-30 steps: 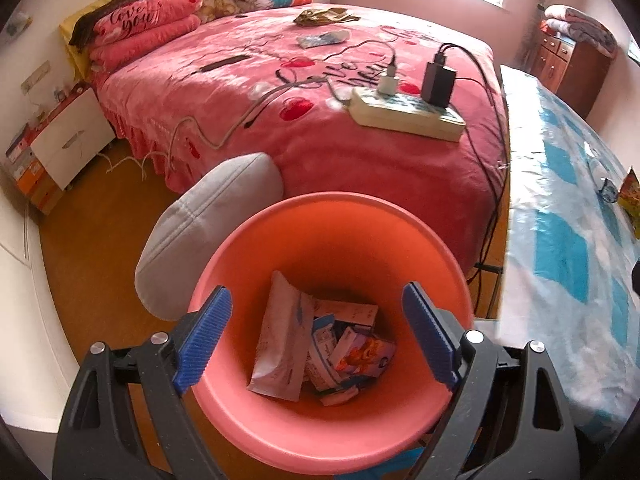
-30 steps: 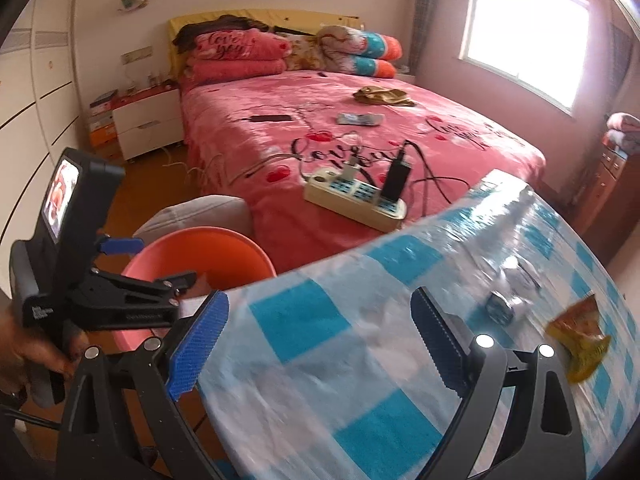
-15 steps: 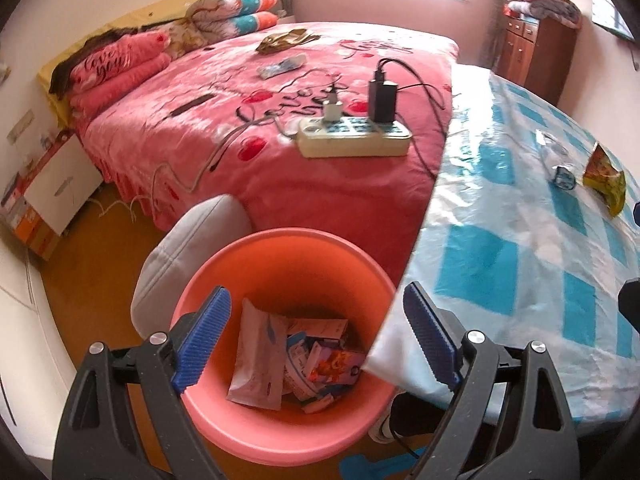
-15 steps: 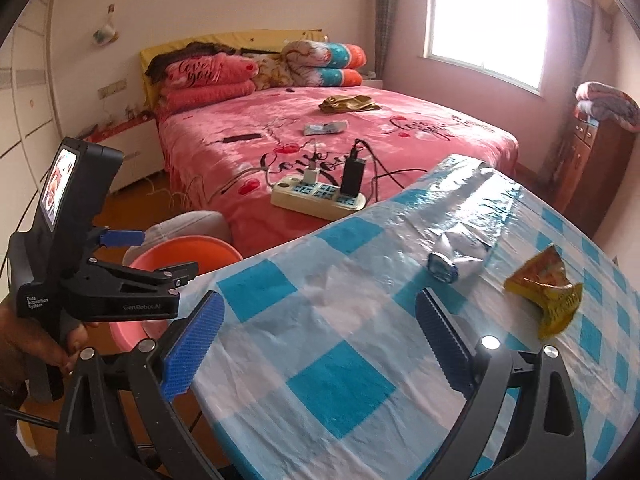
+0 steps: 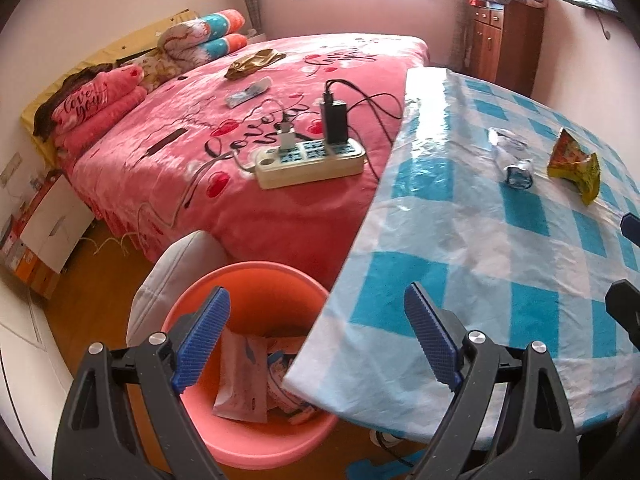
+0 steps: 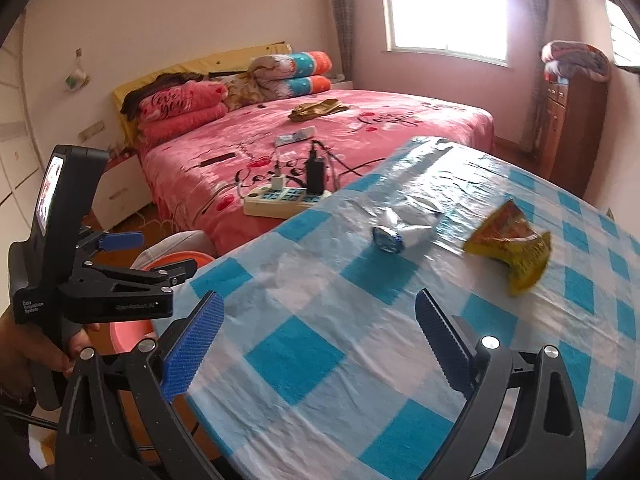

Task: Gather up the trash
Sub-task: 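Bring both empty tools back over the table toward milk bag and snack bag, then grasp white milk bag with left tool while right tool grasps yellow snack bag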

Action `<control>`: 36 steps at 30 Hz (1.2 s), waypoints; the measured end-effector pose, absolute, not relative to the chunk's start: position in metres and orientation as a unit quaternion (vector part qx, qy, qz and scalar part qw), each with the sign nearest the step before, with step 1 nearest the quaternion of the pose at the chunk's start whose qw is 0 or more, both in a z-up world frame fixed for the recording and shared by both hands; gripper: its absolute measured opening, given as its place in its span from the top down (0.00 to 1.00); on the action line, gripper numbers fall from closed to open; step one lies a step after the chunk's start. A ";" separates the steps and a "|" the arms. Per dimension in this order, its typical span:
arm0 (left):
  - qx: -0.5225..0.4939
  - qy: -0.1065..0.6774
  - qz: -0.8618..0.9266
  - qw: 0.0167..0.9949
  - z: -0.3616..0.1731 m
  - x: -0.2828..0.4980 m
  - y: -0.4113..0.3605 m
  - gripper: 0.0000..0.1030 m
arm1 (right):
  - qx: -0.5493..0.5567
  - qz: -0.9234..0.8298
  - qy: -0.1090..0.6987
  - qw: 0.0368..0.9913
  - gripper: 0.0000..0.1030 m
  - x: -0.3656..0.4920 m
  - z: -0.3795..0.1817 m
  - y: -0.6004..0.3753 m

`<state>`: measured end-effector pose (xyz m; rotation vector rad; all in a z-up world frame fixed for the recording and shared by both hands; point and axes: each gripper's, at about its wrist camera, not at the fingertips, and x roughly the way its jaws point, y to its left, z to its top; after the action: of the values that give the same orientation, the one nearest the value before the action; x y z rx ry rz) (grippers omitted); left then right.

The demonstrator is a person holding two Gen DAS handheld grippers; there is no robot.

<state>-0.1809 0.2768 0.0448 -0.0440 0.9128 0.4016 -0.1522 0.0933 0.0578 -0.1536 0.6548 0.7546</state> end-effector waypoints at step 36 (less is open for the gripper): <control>-0.023 0.473 0.056 0.879 0.018 0.021 0.174 0.15 | 0.172 0.268 0.351 0.881 0.08 -0.075 0.021 -0.084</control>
<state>0.0210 0.1736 0.0179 -0.0470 0.9860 0.1170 -0.0745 -0.0845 0.0206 0.3580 0.7312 0.5583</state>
